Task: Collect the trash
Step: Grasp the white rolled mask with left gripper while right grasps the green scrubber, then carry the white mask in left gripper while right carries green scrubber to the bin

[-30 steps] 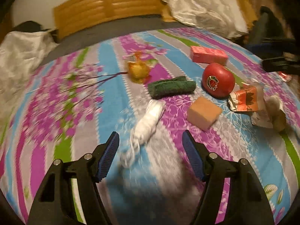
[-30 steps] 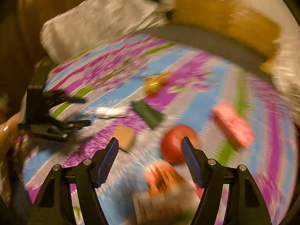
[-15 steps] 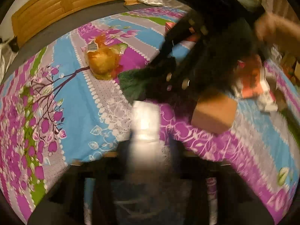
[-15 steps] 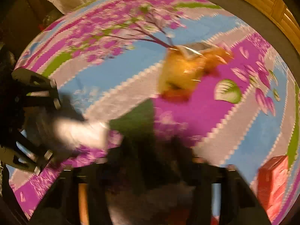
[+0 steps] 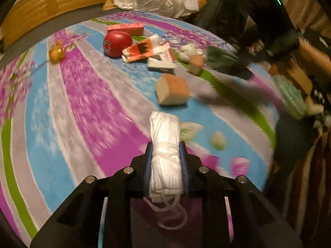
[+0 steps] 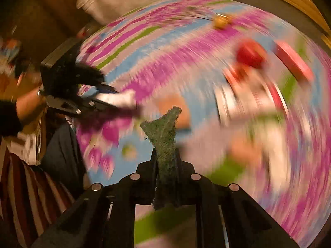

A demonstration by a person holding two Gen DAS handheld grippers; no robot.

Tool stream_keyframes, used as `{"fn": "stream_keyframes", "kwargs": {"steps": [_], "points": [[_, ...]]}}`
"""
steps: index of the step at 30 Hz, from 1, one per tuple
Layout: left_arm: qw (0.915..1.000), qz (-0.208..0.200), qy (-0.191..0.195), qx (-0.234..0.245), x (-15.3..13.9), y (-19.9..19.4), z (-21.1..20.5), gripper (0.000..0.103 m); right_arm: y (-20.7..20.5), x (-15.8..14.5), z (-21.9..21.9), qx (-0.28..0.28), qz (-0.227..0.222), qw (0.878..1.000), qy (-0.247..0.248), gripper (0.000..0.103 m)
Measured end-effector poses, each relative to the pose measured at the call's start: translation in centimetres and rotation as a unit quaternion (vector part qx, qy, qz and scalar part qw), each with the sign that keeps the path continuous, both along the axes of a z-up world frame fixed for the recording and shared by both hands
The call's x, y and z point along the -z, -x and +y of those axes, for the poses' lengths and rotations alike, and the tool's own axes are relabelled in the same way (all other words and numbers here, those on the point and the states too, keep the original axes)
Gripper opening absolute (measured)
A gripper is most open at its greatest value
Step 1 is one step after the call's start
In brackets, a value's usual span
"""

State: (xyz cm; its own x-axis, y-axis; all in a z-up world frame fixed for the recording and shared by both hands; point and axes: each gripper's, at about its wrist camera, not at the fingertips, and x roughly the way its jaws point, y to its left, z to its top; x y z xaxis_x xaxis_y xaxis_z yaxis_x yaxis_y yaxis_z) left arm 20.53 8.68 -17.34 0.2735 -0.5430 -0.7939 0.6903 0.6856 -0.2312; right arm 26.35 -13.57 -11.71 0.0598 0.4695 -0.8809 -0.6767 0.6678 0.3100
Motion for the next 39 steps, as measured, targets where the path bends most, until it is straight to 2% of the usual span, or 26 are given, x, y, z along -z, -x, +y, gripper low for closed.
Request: {"fn": "stream_keyframes", "kwargs": {"steps": [3, 5, 9, 12, 17, 24, 33, 39], "points": [[0.998, 0.007, 0.014, -0.061, -0.8, 1.6, 0.0, 0.024, 5.9, -0.4, -5.0, 0.112, -0.015, 0.994, -0.007, 0.016], [0.9962, -0.003, 0.015, -0.086, -1.7, 2.6, -0.7, 0.024, 10.5, -0.4, -7.6, 0.201, -0.031, 0.979, -0.003, 0.016], [0.9961, -0.026, 0.022, -0.081, -3.7, 4.7, -2.8, 0.024, 15.9, -0.1, -8.0, 0.29, -0.054, 0.955, 0.012, 0.016], [0.9967, -0.04, 0.023, -0.067, -5.1, 6.2, -4.6, 0.024, 17.8, -0.6, -7.5, 0.319, -0.076, 0.945, 0.0, 0.016], [0.9963, -0.063, 0.009, -0.058, -6.3, 8.7, -7.4, 0.024, 19.0, -1.3, -6.6, 0.34, -0.1, 0.935, -0.019, 0.016], [0.9915, -0.082, -0.039, -0.093, -7.0, 9.9, -10.3, 0.024, 18.9, -2.3, -5.9, 0.348, -0.144, 0.926, -0.023, 0.016], [0.9834, -0.116, -0.078, -0.116, -8.5, 8.5, -15.2, 0.024, 20.3, -3.4, -9.0, 0.384, -0.172, 0.907, -0.024, 0.016], [0.9828, -0.137, -0.076, -0.098, -10.1, 7.9, -19.7, 0.024, 21.8, -4.7, -13.1, 0.425, -0.2, 0.883, -0.004, 0.016]]}}
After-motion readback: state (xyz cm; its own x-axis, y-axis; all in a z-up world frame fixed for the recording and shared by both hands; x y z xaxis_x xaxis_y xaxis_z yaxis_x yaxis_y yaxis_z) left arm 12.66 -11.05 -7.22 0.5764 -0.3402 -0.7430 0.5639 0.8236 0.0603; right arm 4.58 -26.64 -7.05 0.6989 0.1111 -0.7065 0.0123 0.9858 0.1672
